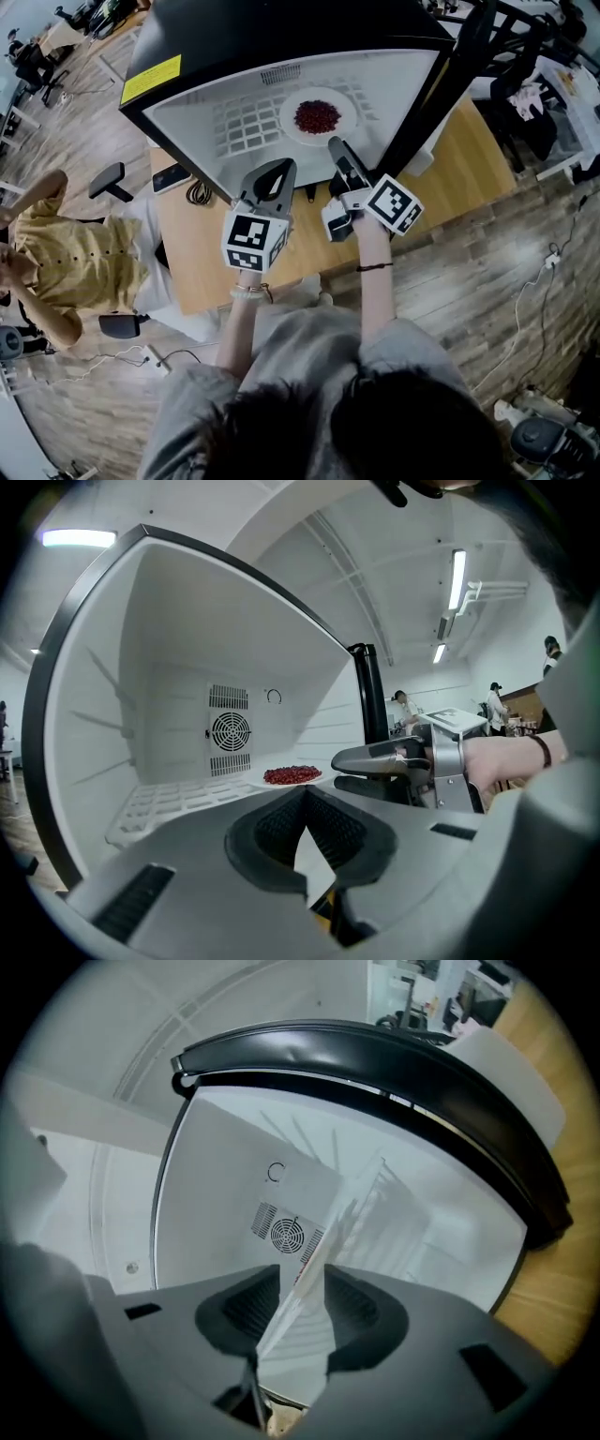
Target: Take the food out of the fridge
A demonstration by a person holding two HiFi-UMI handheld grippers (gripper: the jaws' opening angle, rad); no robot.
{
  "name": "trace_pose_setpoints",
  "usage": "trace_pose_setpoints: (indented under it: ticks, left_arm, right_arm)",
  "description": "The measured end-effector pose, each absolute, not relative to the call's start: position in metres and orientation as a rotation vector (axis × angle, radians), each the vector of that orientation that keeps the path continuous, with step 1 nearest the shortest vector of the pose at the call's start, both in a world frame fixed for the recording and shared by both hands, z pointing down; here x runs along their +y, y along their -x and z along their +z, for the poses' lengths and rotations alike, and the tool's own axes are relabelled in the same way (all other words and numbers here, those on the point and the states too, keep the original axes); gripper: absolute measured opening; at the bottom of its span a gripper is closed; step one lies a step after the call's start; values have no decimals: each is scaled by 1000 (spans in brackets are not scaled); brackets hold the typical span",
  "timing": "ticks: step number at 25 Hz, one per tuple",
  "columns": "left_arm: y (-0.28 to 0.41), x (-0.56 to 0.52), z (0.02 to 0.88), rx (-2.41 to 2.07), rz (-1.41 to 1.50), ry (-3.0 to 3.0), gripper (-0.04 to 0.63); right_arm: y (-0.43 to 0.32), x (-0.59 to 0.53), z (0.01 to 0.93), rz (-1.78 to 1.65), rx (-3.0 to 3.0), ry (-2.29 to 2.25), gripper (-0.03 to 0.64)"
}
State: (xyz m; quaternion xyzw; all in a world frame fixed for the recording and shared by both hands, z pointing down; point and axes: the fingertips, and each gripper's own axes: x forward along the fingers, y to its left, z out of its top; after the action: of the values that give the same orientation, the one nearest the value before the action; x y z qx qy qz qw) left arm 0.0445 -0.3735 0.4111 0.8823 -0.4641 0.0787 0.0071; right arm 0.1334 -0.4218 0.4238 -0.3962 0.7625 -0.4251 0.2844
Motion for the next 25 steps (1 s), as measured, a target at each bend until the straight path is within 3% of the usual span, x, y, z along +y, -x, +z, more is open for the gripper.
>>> trace_pose_setpoints:
  ticks: [11,25]
  left_arm:
    - [-40,-387,412,-1496,271,-2737,8]
    - [-41,-389,412,-1507,265,-2732,8]
  right_arm:
    - [-128,-441,431,-1294,1872,920,141]
    - [-128,-443,435,-1394,1733,815,86]
